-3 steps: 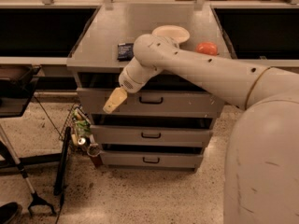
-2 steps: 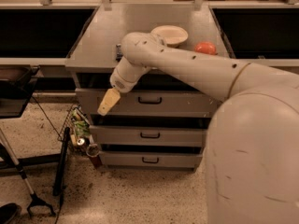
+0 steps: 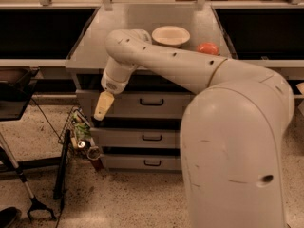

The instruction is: Open top drawer

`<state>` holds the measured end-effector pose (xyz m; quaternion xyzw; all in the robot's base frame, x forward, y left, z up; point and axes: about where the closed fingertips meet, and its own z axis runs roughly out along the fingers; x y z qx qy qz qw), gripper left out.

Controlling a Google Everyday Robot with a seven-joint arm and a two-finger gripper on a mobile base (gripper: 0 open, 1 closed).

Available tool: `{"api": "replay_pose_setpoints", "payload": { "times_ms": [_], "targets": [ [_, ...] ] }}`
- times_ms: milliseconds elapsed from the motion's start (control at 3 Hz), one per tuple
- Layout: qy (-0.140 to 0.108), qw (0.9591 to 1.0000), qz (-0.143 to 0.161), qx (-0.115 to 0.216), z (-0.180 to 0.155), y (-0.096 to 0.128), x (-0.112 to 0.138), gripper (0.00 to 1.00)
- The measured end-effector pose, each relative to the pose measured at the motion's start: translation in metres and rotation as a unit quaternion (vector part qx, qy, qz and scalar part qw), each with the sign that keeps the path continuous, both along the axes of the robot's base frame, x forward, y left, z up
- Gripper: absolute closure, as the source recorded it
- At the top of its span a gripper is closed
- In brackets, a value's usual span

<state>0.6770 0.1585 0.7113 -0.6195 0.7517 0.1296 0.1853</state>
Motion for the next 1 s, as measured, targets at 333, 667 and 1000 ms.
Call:
{"api": "replay_pose_setpoints", "payload": {
  "times_ms": [333,667,1000],
  "targets": [
    [0.007,0.9995,0.024,-0.016,-0.004,0.008,-0.001,0.00],
    [0.015,0.9984,0.046,-0.027,-0.008,0.015,-0.004,0.00],
    [0.021,0.9973,0.061,-0.033,-0.012,0.022,-0.006,0.00]
  ]
}}
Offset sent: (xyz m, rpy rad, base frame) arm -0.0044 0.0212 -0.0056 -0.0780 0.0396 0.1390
